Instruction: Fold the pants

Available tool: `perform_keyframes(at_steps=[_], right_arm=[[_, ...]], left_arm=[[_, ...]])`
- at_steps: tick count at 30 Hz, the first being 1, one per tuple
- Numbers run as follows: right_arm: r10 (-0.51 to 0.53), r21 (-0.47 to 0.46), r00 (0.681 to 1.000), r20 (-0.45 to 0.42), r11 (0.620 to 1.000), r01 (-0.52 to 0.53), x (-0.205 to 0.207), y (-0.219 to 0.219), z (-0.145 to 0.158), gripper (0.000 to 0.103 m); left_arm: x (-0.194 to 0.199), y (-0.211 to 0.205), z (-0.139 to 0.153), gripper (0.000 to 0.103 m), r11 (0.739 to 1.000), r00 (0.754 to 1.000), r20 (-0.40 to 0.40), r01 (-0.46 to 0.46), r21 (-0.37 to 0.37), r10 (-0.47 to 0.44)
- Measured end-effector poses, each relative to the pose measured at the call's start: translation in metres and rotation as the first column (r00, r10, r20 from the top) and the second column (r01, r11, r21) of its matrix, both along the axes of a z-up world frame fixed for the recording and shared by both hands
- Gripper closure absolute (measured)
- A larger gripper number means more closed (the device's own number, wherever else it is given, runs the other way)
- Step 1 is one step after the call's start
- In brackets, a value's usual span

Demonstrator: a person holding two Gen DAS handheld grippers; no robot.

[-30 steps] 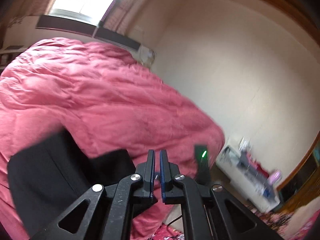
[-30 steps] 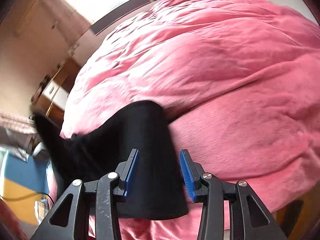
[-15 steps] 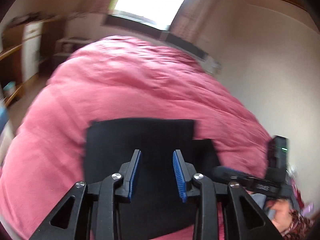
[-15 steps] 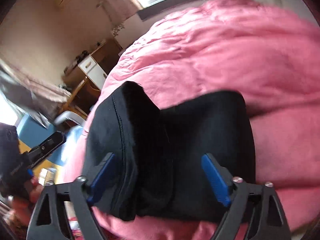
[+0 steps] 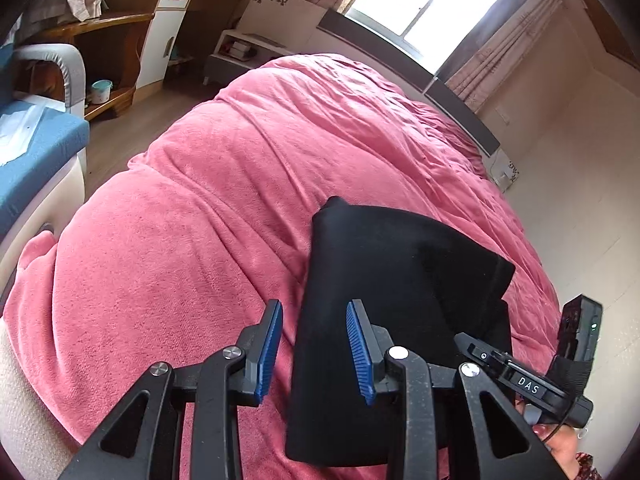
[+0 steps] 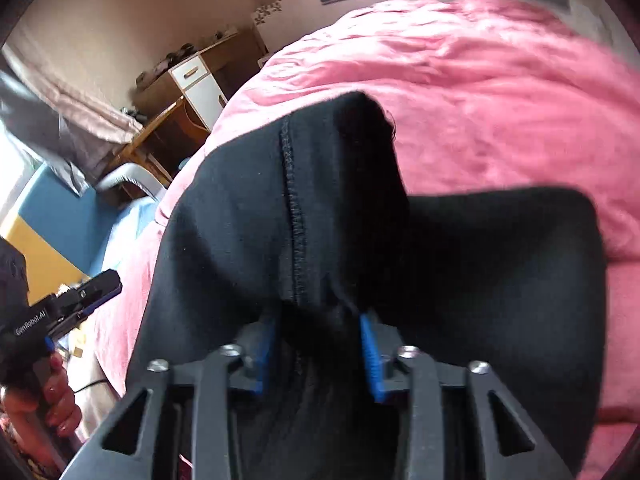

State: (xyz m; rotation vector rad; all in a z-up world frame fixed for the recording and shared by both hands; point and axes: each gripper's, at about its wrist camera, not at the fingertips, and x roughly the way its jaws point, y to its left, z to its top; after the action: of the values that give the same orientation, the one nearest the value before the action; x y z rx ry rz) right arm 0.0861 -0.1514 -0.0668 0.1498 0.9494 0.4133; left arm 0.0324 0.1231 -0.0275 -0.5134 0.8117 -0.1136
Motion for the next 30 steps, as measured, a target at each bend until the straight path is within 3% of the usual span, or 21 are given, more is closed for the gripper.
perform_keyframes(at_steps=[2, 7, 10, 14, 16, 21, 22, 23, 24, 26, 29, 30], right_arm=[[0.003, 0.033, 0.999, 0.034, 0.999, -0.004, -0.003, -0.003, 0.020, 0.091], [-0.071, 0.198, 0.982, 0.172, 0.979, 0.036, -0.017, -0.044, 0.090, 0.093], [-0.150, 0.237, 0.971, 0.186, 0.966, 0.104, -0.028, -0.083, 0.106, 0.095], [-0.271, 0.229, 0.954, 0.125, 0.944, 0.238, -0.037, -0.137, 0.088, 0.103], [-0.313, 0.252, 0.949, 0.044, 0.923, 0.292, -0.035, -0.160, 0.061, 0.103], [-0.253, 0.309, 0.960, -0.118, 0.910, 0.278, -0.023, -0.161, 0.008, 0.099], [-0.245, 0.297, 0.963, -0.115, 0.916, 0.269, -0.021, -0.156, 0.005, 0.094], [-0.245, 0.284, 0.964, -0.104, 0.922, 0.264, -0.020, -0.153, 0.003, 0.066], [-0.250, 0.276, 0.964, -0.086, 0.924, 0.265, -0.020, -0.150, 0.003, 0.030], [-0.257, 0.298, 0.965, -0.051, 0.918, 0.261, -0.024, -0.145, 0.006, 0.019], [-0.235, 0.251, 0.970, -0.068, 0.937, 0.244, -0.014, -0.128, 0.003, 0.019], [-0.227, 0.230, 0.971, -0.079, 0.943, 0.239, -0.009, -0.120, 0.000, 0.024]], left_arm=[[-0.002, 0.000, 0.004, 0.070, 1.000, 1.000, 0.020, -0.005, 0.016, 0.005], [-0.006, 0.001, 0.011, 0.070, 0.998, 0.998, 0.048, -0.042, 0.056, 0.040], [-0.006, -0.003, 0.012, 0.070, 0.997, 0.998, 0.053, -0.035, 0.075, 0.031], [-0.004, -0.018, 0.013, 0.070, 0.994, 0.998, 0.057, 0.009, 0.105, -0.015], [0.000, -0.030, 0.013, 0.069, 0.992, 0.997, 0.053, 0.049, 0.118, -0.055], [0.017, -0.070, 0.005, 0.067, 0.968, 0.982, 0.001, 0.186, 0.170, -0.189], [0.018, -0.075, 0.004, 0.067, 0.965, 0.980, 0.000, 0.196, 0.172, -0.199], [0.017, -0.079, 0.003, 0.067, 0.963, 0.977, 0.006, 0.207, 0.174, -0.211], [0.017, -0.083, 0.003, 0.067, 0.959, 0.975, 0.011, 0.217, 0.183, -0.223], [0.018, -0.091, 0.002, 0.067, 0.946, 0.968, 0.014, 0.243, 0.214, -0.252], [0.022, -0.104, -0.003, 0.066, 0.923, 0.956, -0.007, 0.285, 0.258, -0.293], [0.024, -0.107, -0.006, 0.066, 0.918, 0.954, -0.018, 0.291, 0.268, -0.298]])
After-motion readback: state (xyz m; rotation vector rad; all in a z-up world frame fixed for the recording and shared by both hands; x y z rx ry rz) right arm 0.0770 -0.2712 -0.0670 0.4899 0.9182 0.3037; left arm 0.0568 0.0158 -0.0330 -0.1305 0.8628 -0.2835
